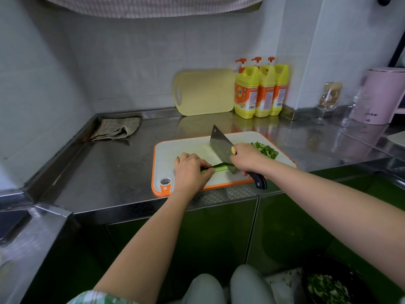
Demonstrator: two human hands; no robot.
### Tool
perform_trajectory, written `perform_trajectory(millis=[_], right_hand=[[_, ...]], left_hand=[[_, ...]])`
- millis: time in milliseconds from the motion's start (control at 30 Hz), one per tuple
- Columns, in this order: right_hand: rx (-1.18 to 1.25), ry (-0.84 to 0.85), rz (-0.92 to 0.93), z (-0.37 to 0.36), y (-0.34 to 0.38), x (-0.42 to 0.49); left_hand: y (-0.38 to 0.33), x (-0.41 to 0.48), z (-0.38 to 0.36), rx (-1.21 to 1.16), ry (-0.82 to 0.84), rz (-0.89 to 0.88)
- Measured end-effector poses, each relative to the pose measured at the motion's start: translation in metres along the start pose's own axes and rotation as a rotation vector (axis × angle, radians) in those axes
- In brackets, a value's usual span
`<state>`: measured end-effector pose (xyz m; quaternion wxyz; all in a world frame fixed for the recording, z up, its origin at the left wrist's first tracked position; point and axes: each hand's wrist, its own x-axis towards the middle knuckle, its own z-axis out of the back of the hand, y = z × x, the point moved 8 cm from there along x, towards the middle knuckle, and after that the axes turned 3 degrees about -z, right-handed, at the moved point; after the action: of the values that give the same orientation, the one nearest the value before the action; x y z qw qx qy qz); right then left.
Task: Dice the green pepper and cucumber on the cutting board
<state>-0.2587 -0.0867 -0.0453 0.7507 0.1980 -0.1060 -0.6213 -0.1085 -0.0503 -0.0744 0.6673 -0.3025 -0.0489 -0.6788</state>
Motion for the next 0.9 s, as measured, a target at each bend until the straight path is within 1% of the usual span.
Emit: perform_trajectory(millis=[100,267,467,533,733,800,900], right_hand=[[0.038,0.022,0.006,0.012,0.002,-0.004],[-0.092,0.137,-0.023,0.011,0.006,-0.014],[-0.1,0.093,-0.014,-0.003,0.012,-0.01],[-0.079,0.053,-0.013,-0.007,0.012,-0.005],[0.003,0.034,0.004,0.001,0.007,-0.001],[0.009,0.051,0.003,0.009,0.007,-0.005],[-0.032,0.126,-0.015,0.013,0.008,-0.01]], left_hand=[[0.0,0.0,0.0,0.005,-0.003,-0.006],[0.0,0.0,0.0,0.007,-0.002,-0.007],[0.0,0.0,0.0,0.001,-0.002,-0.004],[0.0,0.0,0.0,-0.008,-0.001,-0.005],[-0.001,0.0,-0.001,0.017,0.005,-0.019],[-0.001,0.0,-0.001,0.02,-0.003,-0.023],[0.0,0.0,-0.002,0.02,-0.008,-0.022]])
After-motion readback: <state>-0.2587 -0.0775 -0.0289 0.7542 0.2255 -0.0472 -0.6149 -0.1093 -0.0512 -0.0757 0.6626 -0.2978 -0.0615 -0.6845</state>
